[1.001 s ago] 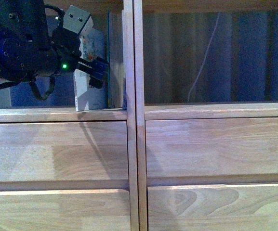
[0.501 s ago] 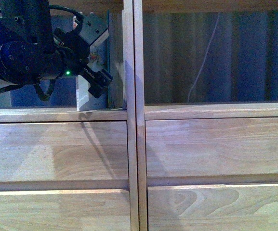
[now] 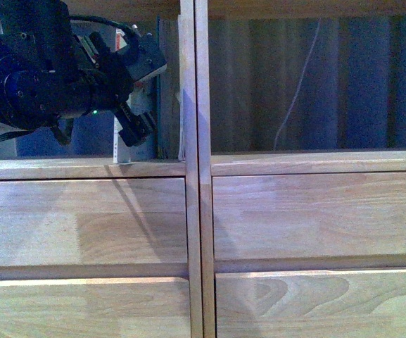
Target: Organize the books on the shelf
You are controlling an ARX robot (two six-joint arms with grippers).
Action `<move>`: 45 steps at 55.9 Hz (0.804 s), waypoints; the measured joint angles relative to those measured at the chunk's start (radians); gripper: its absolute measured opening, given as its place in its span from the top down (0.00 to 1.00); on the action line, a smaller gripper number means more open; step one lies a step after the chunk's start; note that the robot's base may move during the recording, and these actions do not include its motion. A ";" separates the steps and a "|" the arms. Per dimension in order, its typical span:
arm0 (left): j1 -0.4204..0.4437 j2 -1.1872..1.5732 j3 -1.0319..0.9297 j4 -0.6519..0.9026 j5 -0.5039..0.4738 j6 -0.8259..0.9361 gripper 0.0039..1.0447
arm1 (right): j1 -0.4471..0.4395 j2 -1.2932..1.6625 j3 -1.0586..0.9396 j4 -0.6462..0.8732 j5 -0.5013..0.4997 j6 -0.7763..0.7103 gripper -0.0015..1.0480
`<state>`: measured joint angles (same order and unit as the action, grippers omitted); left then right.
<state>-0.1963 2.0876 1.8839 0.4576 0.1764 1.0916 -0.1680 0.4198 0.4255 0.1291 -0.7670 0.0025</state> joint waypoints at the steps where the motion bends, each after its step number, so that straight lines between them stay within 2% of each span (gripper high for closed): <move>1: -0.001 0.000 0.000 0.002 -0.002 0.002 0.07 | 0.000 0.000 0.000 0.000 0.000 0.000 0.07; 16: 0.004 0.013 0.008 0.014 -0.028 0.011 0.07 | 0.000 0.000 0.000 0.000 0.000 0.000 0.07; 26: 0.027 0.072 0.098 0.005 -0.098 0.002 0.07 | 0.000 0.000 0.000 0.000 0.000 0.000 0.07; 27: 0.043 0.097 0.153 0.005 -0.109 -0.007 0.07 | 0.000 0.000 0.000 0.000 0.000 0.000 0.07; 45: 0.012 0.098 0.138 0.056 -0.079 -0.015 0.07 | 0.000 0.000 0.000 0.000 0.000 0.000 0.07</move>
<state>-0.1841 2.1860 2.0220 0.5133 0.0971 1.0763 -0.1680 0.4198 0.4255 0.1291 -0.7670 0.0025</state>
